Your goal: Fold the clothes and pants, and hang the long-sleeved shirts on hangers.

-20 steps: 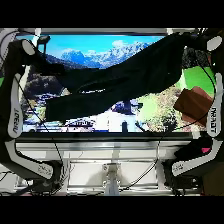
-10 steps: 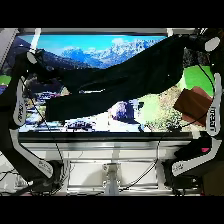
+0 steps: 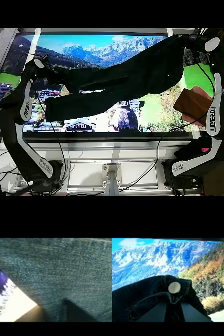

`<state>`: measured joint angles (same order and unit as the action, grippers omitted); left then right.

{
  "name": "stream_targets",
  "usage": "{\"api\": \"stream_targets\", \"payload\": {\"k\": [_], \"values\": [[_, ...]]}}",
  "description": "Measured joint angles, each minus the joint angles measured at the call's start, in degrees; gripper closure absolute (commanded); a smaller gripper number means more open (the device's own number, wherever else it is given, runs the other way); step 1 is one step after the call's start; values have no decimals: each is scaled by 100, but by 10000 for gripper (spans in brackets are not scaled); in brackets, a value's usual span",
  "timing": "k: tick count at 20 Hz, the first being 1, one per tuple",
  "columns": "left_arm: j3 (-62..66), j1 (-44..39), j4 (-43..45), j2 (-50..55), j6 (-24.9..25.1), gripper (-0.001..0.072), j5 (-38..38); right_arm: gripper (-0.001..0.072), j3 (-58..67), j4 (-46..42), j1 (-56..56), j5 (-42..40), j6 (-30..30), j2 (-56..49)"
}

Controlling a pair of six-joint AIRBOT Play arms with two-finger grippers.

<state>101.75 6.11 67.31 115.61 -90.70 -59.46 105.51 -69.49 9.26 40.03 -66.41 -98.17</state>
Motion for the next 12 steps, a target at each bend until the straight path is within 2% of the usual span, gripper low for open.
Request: {"api": "stream_targets", "payload": {"k": [1,6,12], "values": [[-2,-7,-20,20,0,671,20,668,0,0,0,9,0,0],[0,-52,-33,-173,96,673,87,668,0,2,0,81,0,0],[2,-72,428,-1622,389,673,-247,668,2,11,-2,245,0,11]]}}
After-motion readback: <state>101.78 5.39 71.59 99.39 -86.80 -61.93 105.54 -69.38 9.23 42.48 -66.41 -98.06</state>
